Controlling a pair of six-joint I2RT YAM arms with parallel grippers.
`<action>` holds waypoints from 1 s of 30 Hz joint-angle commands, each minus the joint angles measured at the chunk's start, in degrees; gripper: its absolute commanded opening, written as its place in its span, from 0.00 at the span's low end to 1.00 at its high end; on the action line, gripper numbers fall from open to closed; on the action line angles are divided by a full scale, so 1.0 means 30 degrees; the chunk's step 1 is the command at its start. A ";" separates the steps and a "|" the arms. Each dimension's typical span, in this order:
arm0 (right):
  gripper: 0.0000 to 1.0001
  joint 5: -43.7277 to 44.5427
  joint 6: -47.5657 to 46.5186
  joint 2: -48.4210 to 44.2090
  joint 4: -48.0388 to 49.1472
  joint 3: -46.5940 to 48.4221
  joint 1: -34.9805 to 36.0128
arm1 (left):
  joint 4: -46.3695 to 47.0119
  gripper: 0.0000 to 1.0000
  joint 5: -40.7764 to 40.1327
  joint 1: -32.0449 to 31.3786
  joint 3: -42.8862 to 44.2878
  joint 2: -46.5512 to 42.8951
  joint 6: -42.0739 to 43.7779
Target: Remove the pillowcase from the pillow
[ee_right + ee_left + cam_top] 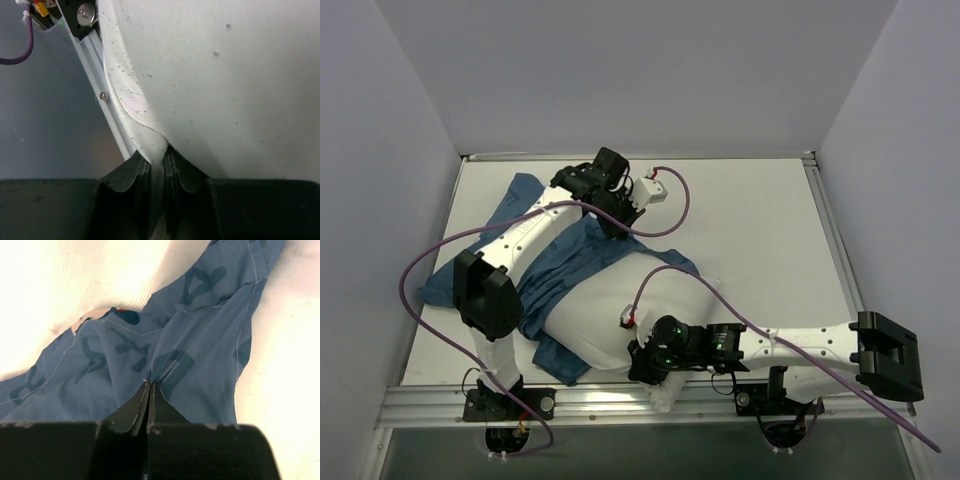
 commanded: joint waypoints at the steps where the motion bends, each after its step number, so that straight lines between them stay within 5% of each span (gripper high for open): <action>1: 0.00 -0.0241 0.0708 -0.0401 -0.1638 -0.0402 0.0357 | 0.1099 0.02 -0.1737 0.1199 -0.0396 -0.0939 -0.0580; 4: 0.07 0.1334 0.0621 -0.0314 -0.3212 0.1233 0.0357 | 0.2185 0.02 -0.3409 0.2138 -0.0369 -0.1321 -0.0904; 5: 0.32 0.1662 0.0446 -0.0313 -0.3686 0.1993 0.0328 | 0.2274 0.02 -0.3238 0.2168 -0.0339 -0.1468 -0.0788; 10: 0.95 0.2309 -0.1253 -0.1567 -0.5769 0.7991 -0.0373 | 0.2685 0.02 -0.1801 0.1235 -0.0749 -0.3194 -0.0728; 11: 1.00 0.2368 -0.1545 -0.1805 -0.5916 0.8790 -0.0840 | 0.2685 0.02 -0.1713 0.1173 -0.0749 -0.3372 -0.0844; 17: 1.00 -0.0059 -0.2717 -0.1810 -0.7205 1.2134 -0.9359 | 0.2480 0.02 -0.1244 0.1143 -0.0545 -0.4106 -0.1226; 23: 0.97 -0.6677 -0.5090 0.1265 -0.5861 1.2460 -1.6481 | 0.2450 0.02 -0.1331 0.1202 -0.0222 -0.4223 -0.1665; 27: 0.92 -0.8584 -0.6966 0.2878 -0.5568 1.3251 -1.6168 | 0.2509 0.02 -0.1449 0.1231 -0.0338 -0.4340 -0.1929; 30: 0.99 -0.9467 -0.7172 0.3172 -0.3957 1.2608 -1.5205 | 0.2568 0.02 -0.1682 0.1260 -0.0368 -0.4311 -0.1959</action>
